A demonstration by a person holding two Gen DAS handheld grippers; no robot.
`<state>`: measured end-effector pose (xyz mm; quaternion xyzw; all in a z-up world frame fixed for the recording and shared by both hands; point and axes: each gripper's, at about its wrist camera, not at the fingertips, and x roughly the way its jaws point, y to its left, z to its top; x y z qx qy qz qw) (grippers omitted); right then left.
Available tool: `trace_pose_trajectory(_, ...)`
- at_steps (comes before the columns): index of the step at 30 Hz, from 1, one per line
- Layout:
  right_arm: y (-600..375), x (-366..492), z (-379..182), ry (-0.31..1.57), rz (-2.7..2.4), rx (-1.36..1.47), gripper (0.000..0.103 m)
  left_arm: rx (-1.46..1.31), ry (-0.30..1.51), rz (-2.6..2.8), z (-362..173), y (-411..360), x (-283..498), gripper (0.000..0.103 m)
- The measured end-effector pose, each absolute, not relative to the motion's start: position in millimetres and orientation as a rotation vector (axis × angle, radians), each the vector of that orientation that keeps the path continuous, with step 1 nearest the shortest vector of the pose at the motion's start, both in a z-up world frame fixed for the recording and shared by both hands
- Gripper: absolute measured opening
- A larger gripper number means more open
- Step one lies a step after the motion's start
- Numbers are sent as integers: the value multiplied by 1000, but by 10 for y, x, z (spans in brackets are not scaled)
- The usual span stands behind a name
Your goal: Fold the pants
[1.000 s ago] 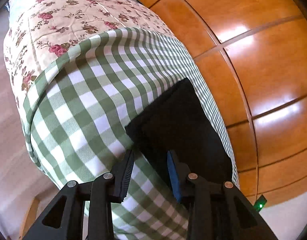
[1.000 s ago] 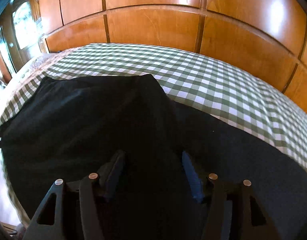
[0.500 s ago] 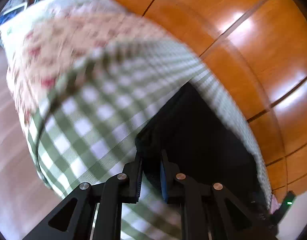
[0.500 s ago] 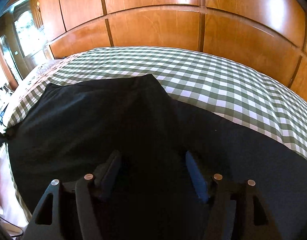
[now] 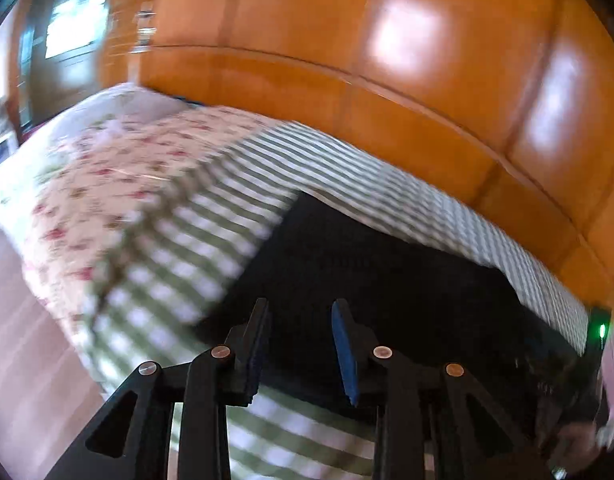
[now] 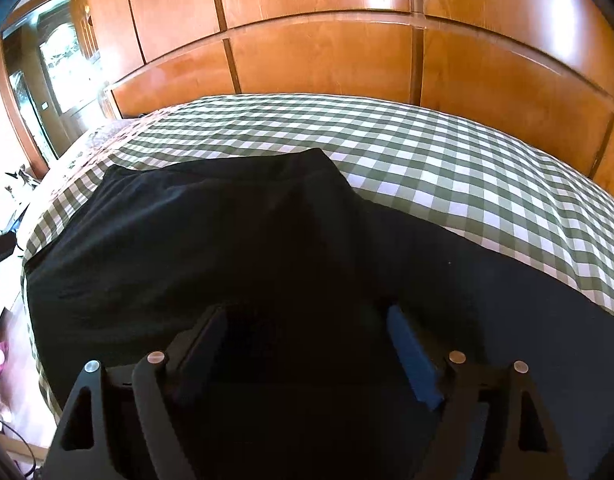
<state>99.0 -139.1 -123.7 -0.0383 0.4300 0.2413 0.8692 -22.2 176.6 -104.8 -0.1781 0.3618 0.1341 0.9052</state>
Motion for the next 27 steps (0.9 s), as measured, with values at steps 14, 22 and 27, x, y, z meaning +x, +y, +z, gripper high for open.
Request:
trace_pose_trajectory(14, -1424, 973, -1244, 896, 508, -60, 85, -360, 866, 279, -1354, 1645, 7, 27)
trace_pose_trajectory(22, -1366, 997, -1251, 910, 503, -100, 85, -298, 793, 193, -1009, 1244, -141, 27)
trace_pose_trajectory(27, -1318, 1004, -1160, 939, 472, -151, 81, -236, 789, 132, -944, 974, -72, 27)
